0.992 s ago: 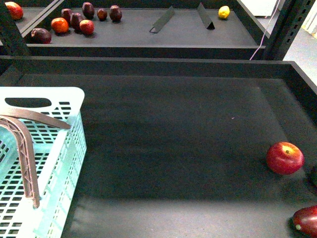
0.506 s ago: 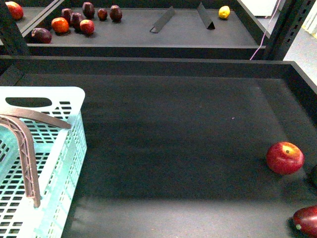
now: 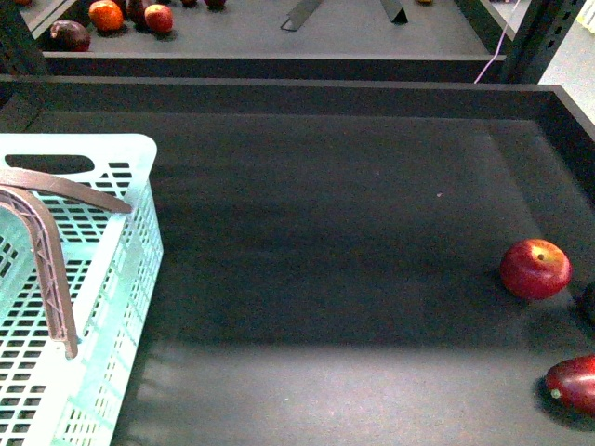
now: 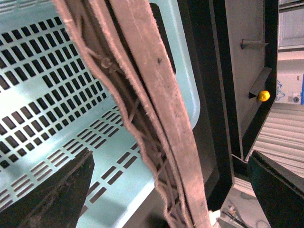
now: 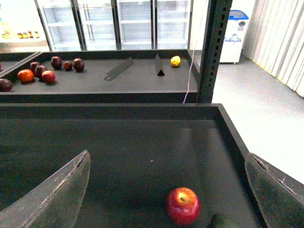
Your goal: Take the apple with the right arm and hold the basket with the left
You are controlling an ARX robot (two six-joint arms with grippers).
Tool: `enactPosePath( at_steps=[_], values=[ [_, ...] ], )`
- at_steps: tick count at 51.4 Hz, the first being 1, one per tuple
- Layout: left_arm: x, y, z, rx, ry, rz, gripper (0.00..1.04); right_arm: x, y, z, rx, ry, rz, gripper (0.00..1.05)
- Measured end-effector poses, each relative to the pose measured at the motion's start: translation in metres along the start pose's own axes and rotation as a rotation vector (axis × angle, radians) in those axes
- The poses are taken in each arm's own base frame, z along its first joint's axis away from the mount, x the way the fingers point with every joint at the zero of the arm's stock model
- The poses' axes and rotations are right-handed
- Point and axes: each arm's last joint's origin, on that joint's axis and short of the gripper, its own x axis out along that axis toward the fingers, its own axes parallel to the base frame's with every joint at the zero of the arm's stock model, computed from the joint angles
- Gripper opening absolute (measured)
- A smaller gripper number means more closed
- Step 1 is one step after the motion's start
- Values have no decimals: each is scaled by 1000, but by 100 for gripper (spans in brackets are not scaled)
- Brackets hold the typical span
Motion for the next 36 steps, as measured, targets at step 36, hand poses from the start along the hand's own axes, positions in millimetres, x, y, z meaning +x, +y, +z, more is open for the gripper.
enactPosePath(
  at_steps=[36],
  values=[
    [41, -18, 3, -79, 10, 73, 57, 0, 0, 0, 0, 0, 0, 96]
  ],
)
